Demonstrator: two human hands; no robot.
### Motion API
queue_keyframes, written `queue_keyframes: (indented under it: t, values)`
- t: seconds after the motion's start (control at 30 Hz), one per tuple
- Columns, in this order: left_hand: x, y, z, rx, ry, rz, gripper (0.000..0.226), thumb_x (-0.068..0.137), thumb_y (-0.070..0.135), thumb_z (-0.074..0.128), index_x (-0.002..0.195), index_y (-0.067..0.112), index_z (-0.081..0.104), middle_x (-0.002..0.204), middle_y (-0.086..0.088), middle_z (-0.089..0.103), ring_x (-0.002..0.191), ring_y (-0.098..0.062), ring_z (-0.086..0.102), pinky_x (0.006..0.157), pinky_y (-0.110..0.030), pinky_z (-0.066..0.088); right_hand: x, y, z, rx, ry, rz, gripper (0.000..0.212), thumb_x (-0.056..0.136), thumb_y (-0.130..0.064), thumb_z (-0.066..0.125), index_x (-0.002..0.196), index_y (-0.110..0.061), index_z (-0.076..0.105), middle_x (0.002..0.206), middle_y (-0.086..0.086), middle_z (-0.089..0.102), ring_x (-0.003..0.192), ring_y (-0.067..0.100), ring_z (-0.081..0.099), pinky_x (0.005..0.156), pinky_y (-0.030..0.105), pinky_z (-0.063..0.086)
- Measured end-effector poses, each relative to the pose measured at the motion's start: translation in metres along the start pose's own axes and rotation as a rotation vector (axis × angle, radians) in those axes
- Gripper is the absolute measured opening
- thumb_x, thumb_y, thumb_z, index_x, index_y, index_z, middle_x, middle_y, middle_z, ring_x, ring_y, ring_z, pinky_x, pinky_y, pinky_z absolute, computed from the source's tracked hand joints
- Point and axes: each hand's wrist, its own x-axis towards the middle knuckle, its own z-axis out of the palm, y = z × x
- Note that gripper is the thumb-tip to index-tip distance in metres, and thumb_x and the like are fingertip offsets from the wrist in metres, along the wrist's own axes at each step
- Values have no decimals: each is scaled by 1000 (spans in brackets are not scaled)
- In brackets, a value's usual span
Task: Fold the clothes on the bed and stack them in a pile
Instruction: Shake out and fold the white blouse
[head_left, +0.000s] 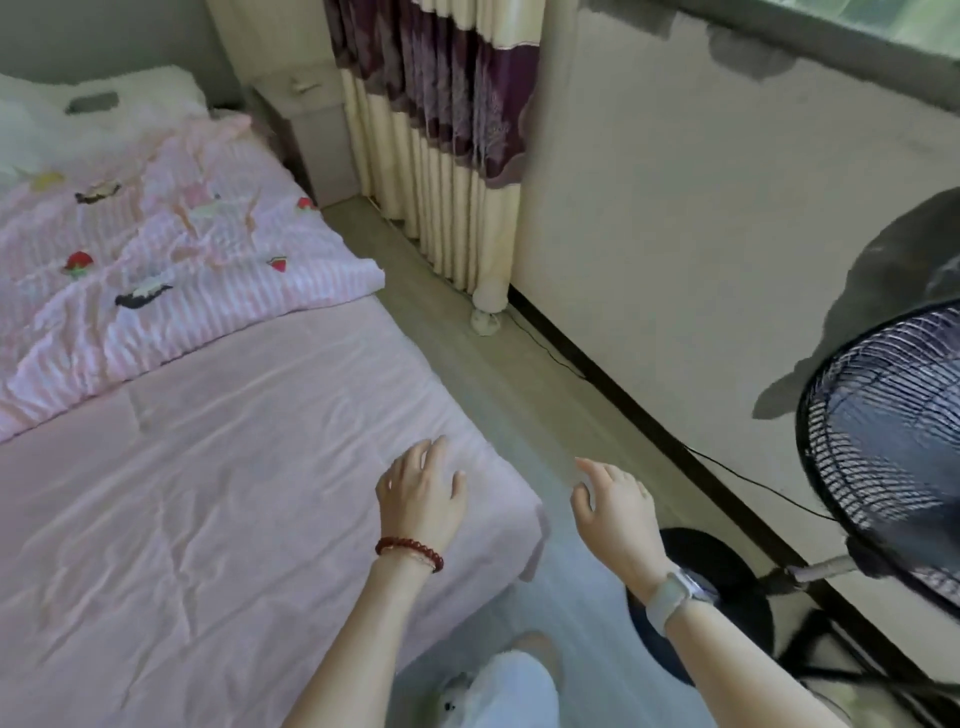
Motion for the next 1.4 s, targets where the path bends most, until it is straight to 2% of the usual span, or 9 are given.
queue_keyframes:
  t: [0.17,0.4,0.57,0.7,0.77,0.93,1.2,1.4]
  values:
    - [65,18,11,8,-2,-19,47,93,28,45,138,21,38,142,3,38,131,-18,34,104,-34,27,67,8,-19,33,30,-29,43,95,-21,34,136,-20,44,134,-1,50,127,19,40,106,34,26]
    - [233,45,17,54,63,-50,49,93,31,44,140,20,36,143,1,38,131,-20,34,103,-36,30,252,2,-49,-23,58,-127,42,94,-24,37,134,-22,46,134,-1,51,127,21,40,107,38,26]
    - [342,65,-3,65,70,-149,49,93,34,44,140,22,36,142,3,39,131,-17,34,104,-34,29,389,-30,-80,-87,-17,-233,36,91,-23,39,126,-19,50,124,0,55,125,23,41,101,37,27]
    - [408,60,-39,83,105,-268,50,93,35,43,141,23,34,143,4,37,132,-15,32,105,-33,27,476,-70,-98,-132,-91,-344,40,94,-28,37,134,-26,43,134,-4,49,128,19,37,106,35,24]
    - [439,48,-61,77,154,-321,49,93,34,44,140,23,35,143,3,37,132,-15,33,105,-32,27,515,-100,-101,-143,-143,-391,42,96,-30,34,138,-27,38,137,-4,47,130,19,36,110,37,23]
    - [521,4,-107,48,238,-438,47,93,34,43,139,23,37,144,2,36,133,-16,32,106,-34,29,604,-191,-91,-162,-206,-568,42,97,-30,34,138,-27,37,135,-4,47,127,19,38,106,35,26]
    - [700,-108,-204,83,358,-580,50,95,39,39,142,25,31,147,2,32,136,-14,27,110,-36,23,786,-399,-69,-170,-187,-792,45,98,-32,33,142,-28,32,141,-4,41,132,19,32,111,36,19]
    - [774,-197,-283,34,425,-668,49,96,38,40,142,23,33,149,-1,31,137,-19,27,110,-41,26,865,-551,-65,-179,-145,-988,43,95,-29,39,138,-25,41,137,-2,48,125,19,44,103,29,33]
